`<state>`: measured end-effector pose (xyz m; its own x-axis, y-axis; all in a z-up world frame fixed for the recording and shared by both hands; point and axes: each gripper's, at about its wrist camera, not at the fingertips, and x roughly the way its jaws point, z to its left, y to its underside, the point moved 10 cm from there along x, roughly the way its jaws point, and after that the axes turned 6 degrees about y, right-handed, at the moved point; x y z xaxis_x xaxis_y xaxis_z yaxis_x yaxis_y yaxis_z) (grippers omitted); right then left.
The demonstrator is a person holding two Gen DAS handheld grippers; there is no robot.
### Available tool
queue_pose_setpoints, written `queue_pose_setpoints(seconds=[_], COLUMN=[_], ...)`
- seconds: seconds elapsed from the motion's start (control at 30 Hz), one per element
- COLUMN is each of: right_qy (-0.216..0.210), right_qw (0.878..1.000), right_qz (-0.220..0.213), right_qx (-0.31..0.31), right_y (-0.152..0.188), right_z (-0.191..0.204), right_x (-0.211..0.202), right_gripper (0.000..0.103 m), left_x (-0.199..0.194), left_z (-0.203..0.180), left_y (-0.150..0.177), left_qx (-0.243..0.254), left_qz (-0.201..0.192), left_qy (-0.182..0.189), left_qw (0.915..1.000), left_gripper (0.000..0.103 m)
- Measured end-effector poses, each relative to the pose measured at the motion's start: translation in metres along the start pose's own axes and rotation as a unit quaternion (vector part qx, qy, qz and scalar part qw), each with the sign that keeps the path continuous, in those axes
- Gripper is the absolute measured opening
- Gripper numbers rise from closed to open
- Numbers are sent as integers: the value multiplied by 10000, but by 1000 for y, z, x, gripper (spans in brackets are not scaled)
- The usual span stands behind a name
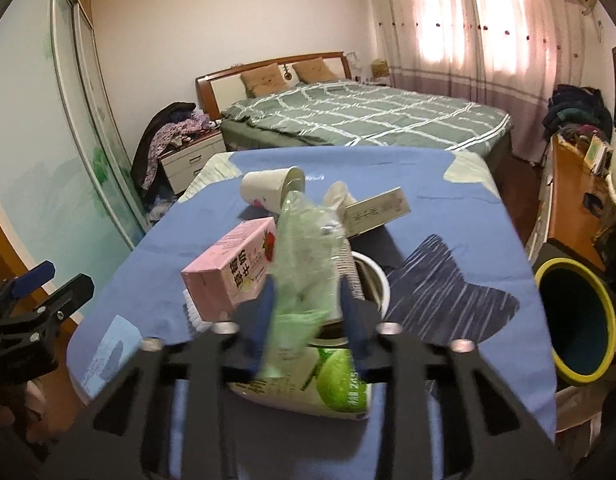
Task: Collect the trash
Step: 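Grasp the crumpled green plastic bag with the right tool and lift, then carry the green bag over the yellow-rimmed bin and open the right tool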
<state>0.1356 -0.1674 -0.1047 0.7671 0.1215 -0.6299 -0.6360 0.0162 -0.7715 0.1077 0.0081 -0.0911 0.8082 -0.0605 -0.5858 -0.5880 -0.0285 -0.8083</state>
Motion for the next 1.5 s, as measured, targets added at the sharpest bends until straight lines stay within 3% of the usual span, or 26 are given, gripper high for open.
queue_pose_setpoints(seconds=[0.17,0.67,1.1,1.27,1.5], right_qy=[-182,-612,-521,-179,931], right_qw=[9997,9947,9877,9841,9760], right_qz=[-148,-774,-1303,-1495,-1367], right_qx=[82,280,688,938,1418], right_y=[-8,-44,-75,-79,-69], right_z=[4,-5,-59,-102,-204], right_x=[-10,-78,-124,-134,-112], right_gripper=[4,3,2,2,2], left_x=[4,13,26,33,45], left_z=[1,-10,-29,-47,-87], left_y=[0,2,1,3,6], left_qx=[-6,158,342,490,742], left_qz=[22,123,215,287,366], left_qy=[-31,-72,33,163,477], left_qw=[10000,9998,9992,9983,9954], left_gripper=[99,99,99,99,99])
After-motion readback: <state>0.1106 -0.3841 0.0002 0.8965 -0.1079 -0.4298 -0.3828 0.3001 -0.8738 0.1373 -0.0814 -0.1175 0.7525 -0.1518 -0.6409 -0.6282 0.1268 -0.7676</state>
